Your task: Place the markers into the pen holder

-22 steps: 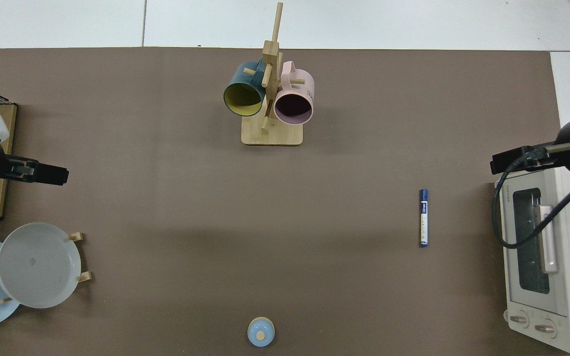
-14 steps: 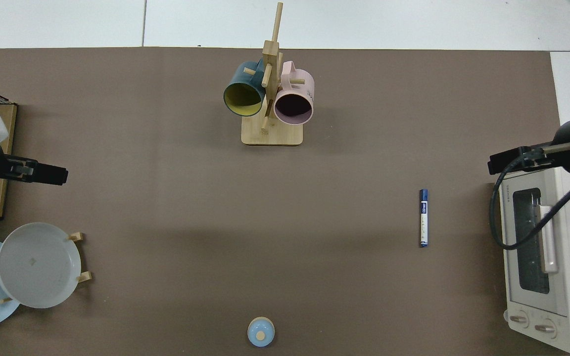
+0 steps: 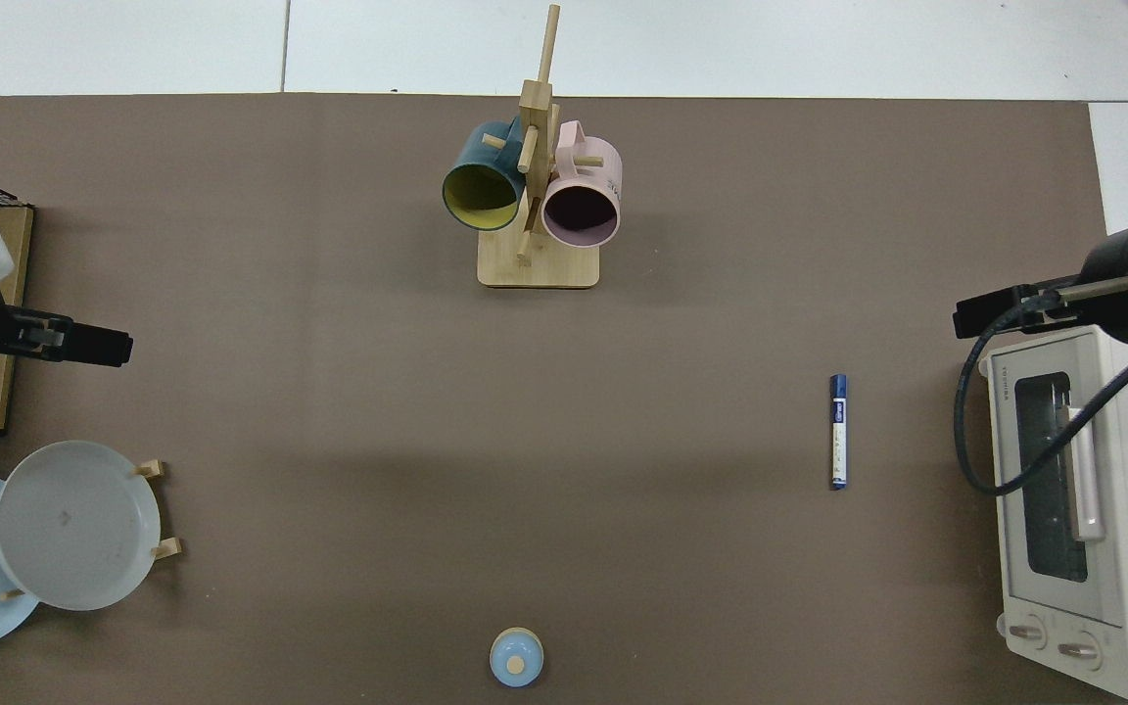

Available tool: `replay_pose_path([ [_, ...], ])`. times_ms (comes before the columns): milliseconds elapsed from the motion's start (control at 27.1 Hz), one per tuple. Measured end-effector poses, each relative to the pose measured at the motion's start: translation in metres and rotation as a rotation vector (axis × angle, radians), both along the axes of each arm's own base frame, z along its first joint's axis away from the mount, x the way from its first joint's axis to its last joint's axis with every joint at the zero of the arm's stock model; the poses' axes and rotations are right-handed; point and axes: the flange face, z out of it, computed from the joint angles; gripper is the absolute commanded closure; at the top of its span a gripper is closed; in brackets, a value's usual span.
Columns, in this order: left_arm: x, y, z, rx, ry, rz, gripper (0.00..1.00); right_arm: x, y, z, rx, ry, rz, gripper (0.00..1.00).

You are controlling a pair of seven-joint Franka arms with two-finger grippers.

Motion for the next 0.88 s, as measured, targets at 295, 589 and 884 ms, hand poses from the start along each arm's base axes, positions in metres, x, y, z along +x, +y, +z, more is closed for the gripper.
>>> replay_pose_path([
  [295,0.0,0.0,0.0,0.0,0.0,0.0,0.0,0.013,0.016,-0.016,0.014,-0.035,-0.056,0.0],
  [589,0.0,0.0,0.0,0.0,0.001,0.0,0.0,0.027,0.017,-0.082,0.017,0.025,-0.06,0.0],
  [884,0.0,-0.001,0.0,0.0,0.002,-0.002,0.0,0.032,0.017,-0.152,0.022,0.045,-0.062,0.0],
])
